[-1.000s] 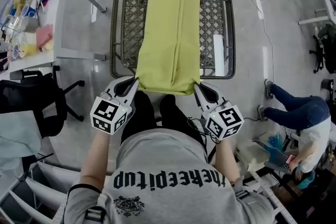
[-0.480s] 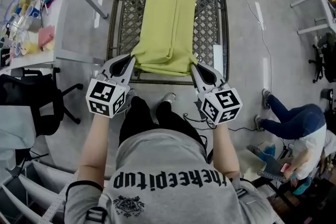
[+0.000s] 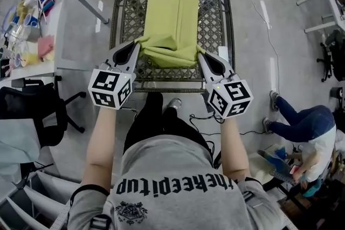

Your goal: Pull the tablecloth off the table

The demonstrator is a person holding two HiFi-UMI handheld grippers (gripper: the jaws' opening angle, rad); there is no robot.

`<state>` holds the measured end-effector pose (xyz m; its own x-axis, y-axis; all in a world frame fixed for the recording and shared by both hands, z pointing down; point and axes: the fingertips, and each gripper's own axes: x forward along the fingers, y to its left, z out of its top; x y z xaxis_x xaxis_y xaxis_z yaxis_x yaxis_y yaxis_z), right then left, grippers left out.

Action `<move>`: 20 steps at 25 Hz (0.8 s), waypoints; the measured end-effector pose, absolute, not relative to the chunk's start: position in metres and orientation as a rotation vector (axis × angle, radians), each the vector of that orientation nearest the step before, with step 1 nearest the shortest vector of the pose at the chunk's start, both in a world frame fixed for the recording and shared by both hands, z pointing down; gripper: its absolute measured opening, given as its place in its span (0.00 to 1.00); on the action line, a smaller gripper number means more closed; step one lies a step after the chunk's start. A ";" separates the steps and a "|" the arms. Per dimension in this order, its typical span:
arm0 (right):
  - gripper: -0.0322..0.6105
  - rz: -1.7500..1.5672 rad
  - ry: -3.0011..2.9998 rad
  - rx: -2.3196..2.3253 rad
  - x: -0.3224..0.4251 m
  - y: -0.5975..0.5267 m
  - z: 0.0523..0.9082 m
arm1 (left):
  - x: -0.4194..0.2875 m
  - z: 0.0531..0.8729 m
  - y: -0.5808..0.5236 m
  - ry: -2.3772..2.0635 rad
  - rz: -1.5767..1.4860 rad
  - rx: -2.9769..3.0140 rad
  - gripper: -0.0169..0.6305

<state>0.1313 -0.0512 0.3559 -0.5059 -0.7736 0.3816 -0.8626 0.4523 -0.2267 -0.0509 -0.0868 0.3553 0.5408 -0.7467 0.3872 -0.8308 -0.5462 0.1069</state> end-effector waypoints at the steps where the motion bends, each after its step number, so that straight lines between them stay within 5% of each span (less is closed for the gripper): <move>1: 0.09 0.585 -2.473 1.441 0.131 -0.056 0.354 | -0.050 0.354 -0.093 -1.302 0.431 2.513 0.06; 20: 0.09 0.540 -2.302 1.760 0.143 -0.147 0.331 | -0.044 0.341 -0.207 -1.073 0.393 2.651 0.06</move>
